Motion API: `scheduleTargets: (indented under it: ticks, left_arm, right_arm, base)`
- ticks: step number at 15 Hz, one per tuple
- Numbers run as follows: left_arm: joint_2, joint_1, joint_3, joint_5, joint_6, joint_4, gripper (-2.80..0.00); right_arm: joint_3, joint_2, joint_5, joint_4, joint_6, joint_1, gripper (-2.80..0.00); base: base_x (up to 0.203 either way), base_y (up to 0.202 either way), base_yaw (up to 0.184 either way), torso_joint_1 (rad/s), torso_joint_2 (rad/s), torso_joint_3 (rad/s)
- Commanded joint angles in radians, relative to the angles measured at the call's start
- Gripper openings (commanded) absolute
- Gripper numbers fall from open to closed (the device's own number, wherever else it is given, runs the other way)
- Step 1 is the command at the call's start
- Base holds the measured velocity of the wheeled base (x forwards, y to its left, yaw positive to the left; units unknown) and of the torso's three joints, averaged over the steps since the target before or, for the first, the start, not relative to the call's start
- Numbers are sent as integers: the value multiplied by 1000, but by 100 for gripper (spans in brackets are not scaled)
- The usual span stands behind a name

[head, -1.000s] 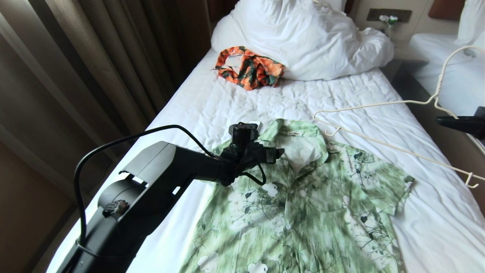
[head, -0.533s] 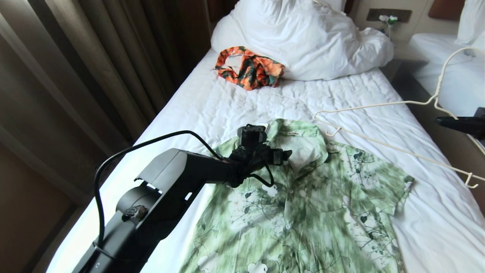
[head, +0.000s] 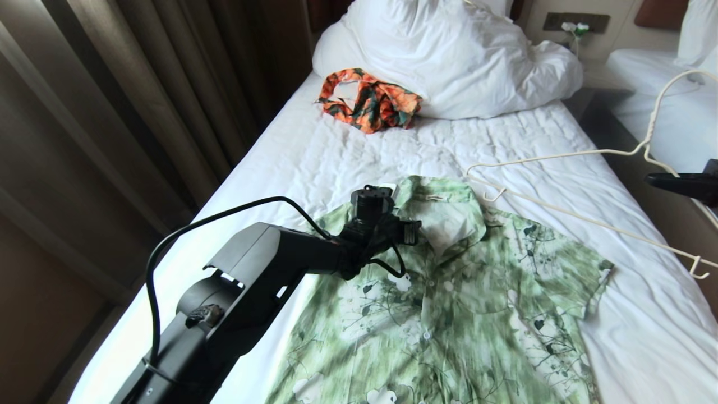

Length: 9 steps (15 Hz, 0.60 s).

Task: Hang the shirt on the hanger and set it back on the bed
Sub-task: Hook one side of the shirt onto the hanger

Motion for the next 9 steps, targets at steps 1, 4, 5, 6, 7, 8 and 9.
scheduleTargets:
  ticks: [1,4,5,6,7,8,9]
  left_arm:
    - [-6,3,0,-3,-3,-10,-280]
    - [-12,9,0,-3,-3,-37,-280]
    - [-20,10,0,3,-4,-39,-280]
    - [-36,11,4,9,-5,-38,-280]
    - [-58,10,12,28,-7,-29,-280]
    - [-103,8,32,59,-9,-9,-280]
    - [-150,5,62,85,-11,13,-280]
  right_arm:
    - [2,0,8,-3,-2,0,-280]
    - [2,2,8,-3,-2,-2,-280]
    - [2,5,8,-3,-2,-2,-280]
    - [2,8,8,-3,-3,-2,-280]
    - [3,9,8,-2,-2,-3,-280]
    - [1,18,8,3,1,-4,-280]
    - [0,25,8,2,11,-6,-280]
  base:
    - [0,0,0,0,0,0]
    - [0,0,0,0,0,0]
    - [0,0,0,0,0,0]
    - [0,0,0,0,0,0]
    - [0,0,0,0,0,0]
    - [0,0,0,0,0,0]
    - [0,0,0,0,0,0]
